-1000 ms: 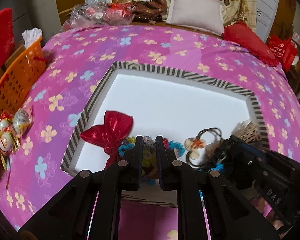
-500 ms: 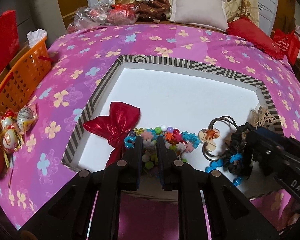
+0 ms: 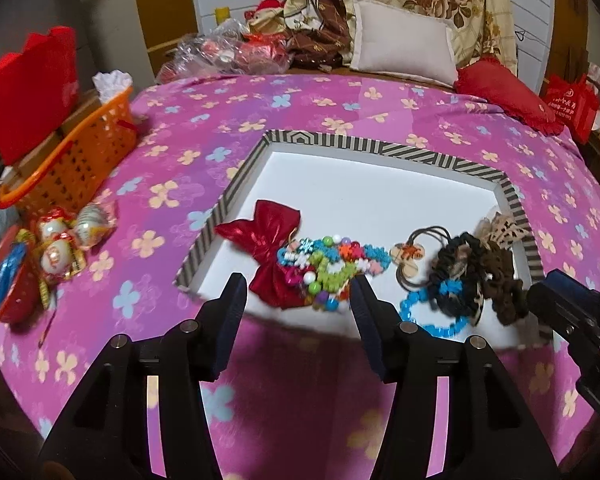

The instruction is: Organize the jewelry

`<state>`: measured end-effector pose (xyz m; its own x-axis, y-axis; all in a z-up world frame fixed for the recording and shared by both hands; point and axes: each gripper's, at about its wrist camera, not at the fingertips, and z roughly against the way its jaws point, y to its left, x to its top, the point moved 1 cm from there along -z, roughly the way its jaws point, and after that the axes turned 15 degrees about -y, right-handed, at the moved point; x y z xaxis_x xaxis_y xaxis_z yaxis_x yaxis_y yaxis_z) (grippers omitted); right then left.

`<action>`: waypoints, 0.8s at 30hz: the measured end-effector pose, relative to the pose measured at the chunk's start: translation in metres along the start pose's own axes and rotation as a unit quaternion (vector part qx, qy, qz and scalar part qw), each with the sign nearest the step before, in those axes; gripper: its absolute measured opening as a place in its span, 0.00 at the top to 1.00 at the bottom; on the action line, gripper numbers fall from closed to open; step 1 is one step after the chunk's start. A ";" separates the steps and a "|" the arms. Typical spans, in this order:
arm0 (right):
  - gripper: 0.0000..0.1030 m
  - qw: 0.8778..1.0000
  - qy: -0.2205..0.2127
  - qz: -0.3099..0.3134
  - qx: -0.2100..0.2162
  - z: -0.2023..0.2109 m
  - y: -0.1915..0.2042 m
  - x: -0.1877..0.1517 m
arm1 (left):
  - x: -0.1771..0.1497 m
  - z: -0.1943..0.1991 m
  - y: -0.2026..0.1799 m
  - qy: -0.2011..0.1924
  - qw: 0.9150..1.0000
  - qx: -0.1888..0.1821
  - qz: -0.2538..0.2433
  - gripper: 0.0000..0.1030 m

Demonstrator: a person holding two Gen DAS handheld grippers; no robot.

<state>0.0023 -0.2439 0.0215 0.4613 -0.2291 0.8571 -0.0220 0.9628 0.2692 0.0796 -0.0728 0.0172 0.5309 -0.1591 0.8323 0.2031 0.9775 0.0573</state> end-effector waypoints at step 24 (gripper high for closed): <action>0.33 0.999 -0.019 0.031 -0.023 0.056 0.037 -0.020 | -0.031 0.088 0.010 -0.044 0.998 0.032 0.021 0.48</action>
<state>-0.0573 -0.2119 0.0388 0.4260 -0.1730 0.8880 -0.0083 0.9808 0.1950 -0.0071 -0.0459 0.0405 0.4630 -0.1070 0.8799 0.1280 0.9904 0.0531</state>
